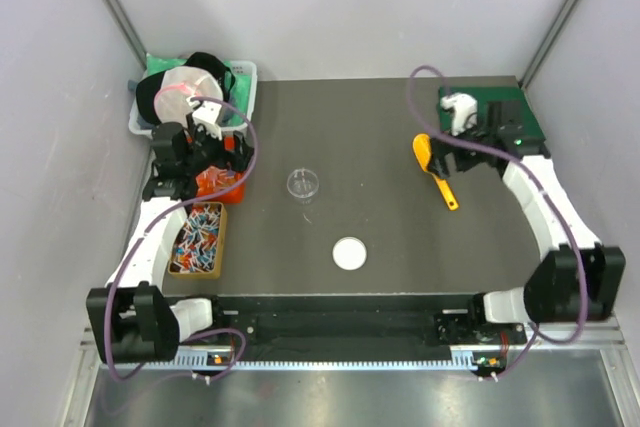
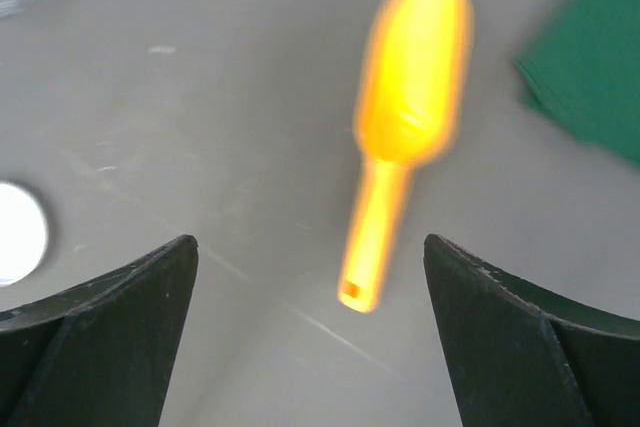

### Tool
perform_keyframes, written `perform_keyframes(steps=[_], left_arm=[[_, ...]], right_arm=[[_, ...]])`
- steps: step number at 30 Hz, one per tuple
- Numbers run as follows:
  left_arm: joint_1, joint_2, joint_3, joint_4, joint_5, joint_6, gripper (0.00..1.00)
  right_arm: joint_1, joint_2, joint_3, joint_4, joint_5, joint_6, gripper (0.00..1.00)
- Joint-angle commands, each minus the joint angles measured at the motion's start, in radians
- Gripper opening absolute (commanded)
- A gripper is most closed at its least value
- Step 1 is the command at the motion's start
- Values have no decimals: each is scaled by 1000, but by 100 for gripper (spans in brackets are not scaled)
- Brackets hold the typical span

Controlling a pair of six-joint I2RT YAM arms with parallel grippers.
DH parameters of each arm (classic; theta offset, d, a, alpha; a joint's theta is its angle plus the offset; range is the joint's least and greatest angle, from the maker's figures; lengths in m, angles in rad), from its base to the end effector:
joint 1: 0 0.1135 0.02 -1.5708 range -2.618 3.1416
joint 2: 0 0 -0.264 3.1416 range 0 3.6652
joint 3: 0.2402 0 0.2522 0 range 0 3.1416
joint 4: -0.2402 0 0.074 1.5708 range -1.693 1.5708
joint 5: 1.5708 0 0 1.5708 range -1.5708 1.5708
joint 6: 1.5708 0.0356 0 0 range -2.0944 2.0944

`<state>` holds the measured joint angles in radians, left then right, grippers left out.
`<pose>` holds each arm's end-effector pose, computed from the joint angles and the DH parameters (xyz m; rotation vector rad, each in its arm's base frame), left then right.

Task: Pack the candies
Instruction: Pick up the bottle lid at the center of the board.

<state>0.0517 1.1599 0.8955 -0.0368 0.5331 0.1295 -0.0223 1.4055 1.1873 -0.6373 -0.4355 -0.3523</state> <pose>0.2672 -0.0043 0.3184 0.4339 1.7934 -0.3714 0.2987 0.0084 0.2992 -0.5758 2.2790 0.3462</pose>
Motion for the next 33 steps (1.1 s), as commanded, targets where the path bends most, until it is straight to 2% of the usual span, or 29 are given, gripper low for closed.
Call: perform_keyframes(steps=[1, 5, 6, 14, 21, 33], left_arm=[[-4, 50, -18, 78, -5, 4, 99], [-9, 72, -27, 109, 5, -10, 99], [-10, 73, -30, 127, 8, -11, 99], [-26, 87, -40, 163, 2, -21, 99], [-24, 49, -69, 175, -10, -18, 99], [-23, 11, -70, 175, -120, -24, 99]], right_arm=[[246, -125, -80, 14, 89, -16, 91], [387, -87, -118, 67, 89, 27, 83], [418, -73, -123, 83, 93, 32, 78], [695, 99, -112, 128, 214, 15, 63], [772, 213, -87, 130, 238, 16, 52], [843, 251, -173, 183, 268, 33, 49]])
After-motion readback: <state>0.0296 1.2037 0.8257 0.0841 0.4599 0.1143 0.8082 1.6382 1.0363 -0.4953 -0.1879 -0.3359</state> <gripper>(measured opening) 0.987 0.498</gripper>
